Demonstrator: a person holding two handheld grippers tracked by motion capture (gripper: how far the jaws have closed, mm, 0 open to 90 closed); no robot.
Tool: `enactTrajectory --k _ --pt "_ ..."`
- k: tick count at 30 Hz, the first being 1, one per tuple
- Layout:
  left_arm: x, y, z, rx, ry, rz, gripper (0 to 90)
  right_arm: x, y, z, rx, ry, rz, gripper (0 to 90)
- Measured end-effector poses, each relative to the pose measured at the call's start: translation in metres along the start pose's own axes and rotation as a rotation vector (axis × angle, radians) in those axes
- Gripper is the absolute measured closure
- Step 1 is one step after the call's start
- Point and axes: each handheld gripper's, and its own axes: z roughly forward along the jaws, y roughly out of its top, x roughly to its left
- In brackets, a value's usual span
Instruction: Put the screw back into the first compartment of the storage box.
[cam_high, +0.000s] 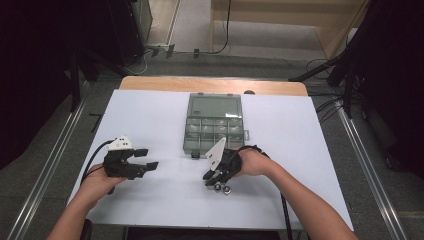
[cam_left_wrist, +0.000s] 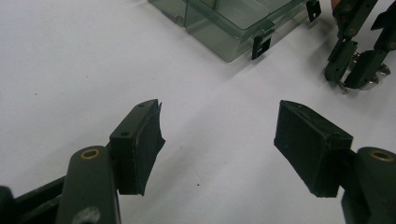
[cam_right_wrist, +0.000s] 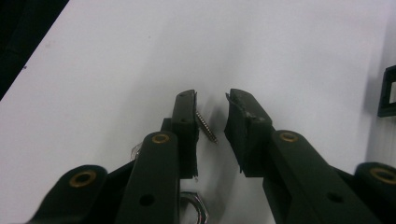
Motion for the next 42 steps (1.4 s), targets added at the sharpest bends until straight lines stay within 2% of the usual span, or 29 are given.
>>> enactTrajectory --k 4,6,15,18,21,25,32,33,37,42 --pt "0.0 0.0 0.0 0.002 0.001 -0.001 31.5 0.001 0.001 0.001 -0.001 0.008 -0.004 83.2" --pt "0.0 0.0 0.0 0.003 -0.001 0.0 31.6 0.0 0.001 0.002 -0.002 0.021 0.01 87.4" --pt "0.0 0.0 0.0 -0.002 -0.005 0.0 31.5 -0.002 0.0 0.001 -0.013 0.039 0.068 88.2" --pt "0.0 0.0 0.0 -0.003 -0.007 0.001 31.5 -0.003 -0.001 -0.004 -0.034 0.035 0.097 88.2" --pt "0.0 0.0 0.0 0.001 -0.004 0.003 31.6 -0.005 0.0 -0.013 -0.079 0.015 0.127 88.4" --pt "0.0 0.0 0.0 0.002 -0.004 0.004 31.5 -0.007 0.001 -0.02 -0.109 -0.002 0.18 88.4" --pt "0.0 0.0 0.001 0.002 -0.001 0.002 31.5 -0.012 0.004 -0.03 -0.125 -0.044 0.287 88.5" --pt "0.0 0.0 0.0 0.003 -0.001 0.002 31.6 -0.012 0.004 -0.031 -0.122 -0.058 0.318 88.5" --pt "0.0 0.0 0.0 0.001 -0.003 0.0 31.6 -0.017 0.004 -0.037 -0.144 -0.113 0.368 88.5" --pt "0.0 0.0 0.001 0.001 -0.003 0.001 31.5 -0.022 0.004 -0.045 -0.171 -0.181 0.46 88.5"
